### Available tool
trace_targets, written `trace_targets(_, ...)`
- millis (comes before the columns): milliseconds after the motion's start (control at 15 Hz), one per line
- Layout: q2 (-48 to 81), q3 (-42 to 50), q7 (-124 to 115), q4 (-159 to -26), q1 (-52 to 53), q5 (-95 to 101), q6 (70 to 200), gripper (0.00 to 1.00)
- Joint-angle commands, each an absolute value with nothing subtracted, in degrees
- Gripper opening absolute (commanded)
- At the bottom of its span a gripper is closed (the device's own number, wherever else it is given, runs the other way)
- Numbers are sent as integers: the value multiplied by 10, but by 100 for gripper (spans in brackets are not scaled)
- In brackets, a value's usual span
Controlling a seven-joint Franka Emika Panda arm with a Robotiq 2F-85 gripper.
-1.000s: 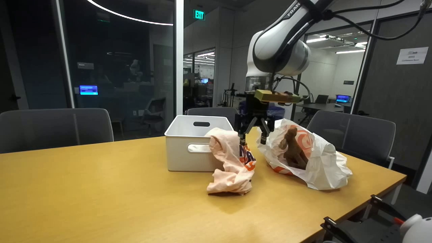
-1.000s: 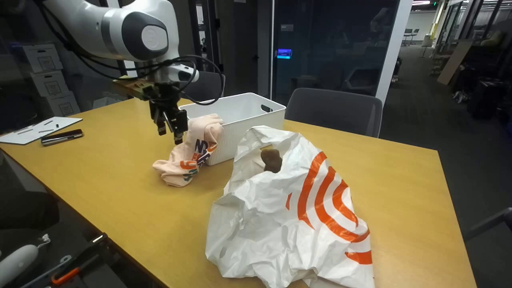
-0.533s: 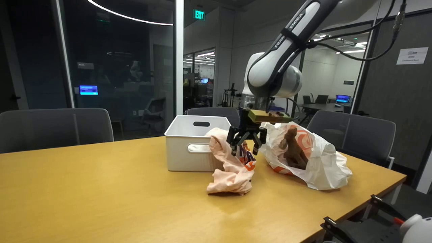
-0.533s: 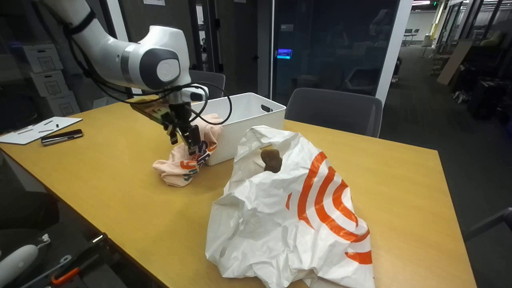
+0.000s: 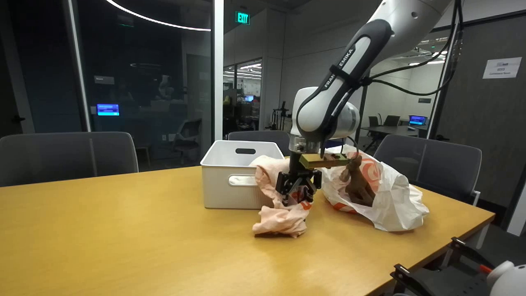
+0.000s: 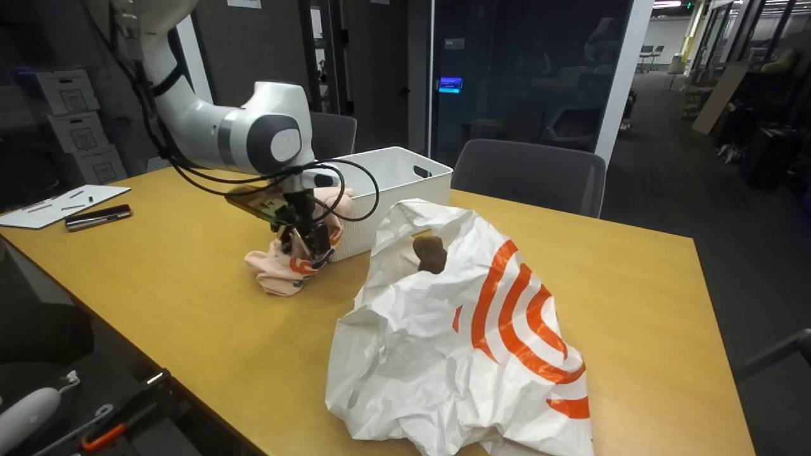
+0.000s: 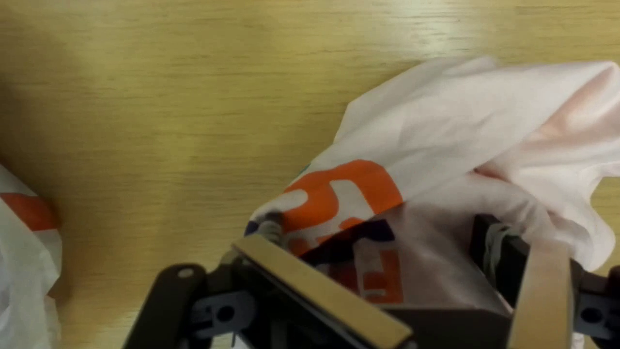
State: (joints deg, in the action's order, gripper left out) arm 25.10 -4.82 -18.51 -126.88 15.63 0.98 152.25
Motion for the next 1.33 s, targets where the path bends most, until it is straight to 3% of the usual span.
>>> trace_targets(0,280,-56,-163,-1239,150,2,1510,100)
trace_targets(267,304,-78,-123,-1221,132,-24,1496,100)
trace_targets(333,308,-86,-112,-1216,124,-36,1490,75)
trace_targets(400,309,-86,-111,-1214,125,-39,1491,74)
trace_targets(933,306,-104,-82,-1203,103,-87,1474,9)
trace_targets(1067,300,-102,-92,-1203,104,-93,1463,1)
trace_targets(1267,262,-91,-120,-1227,118,-88,1466,3)
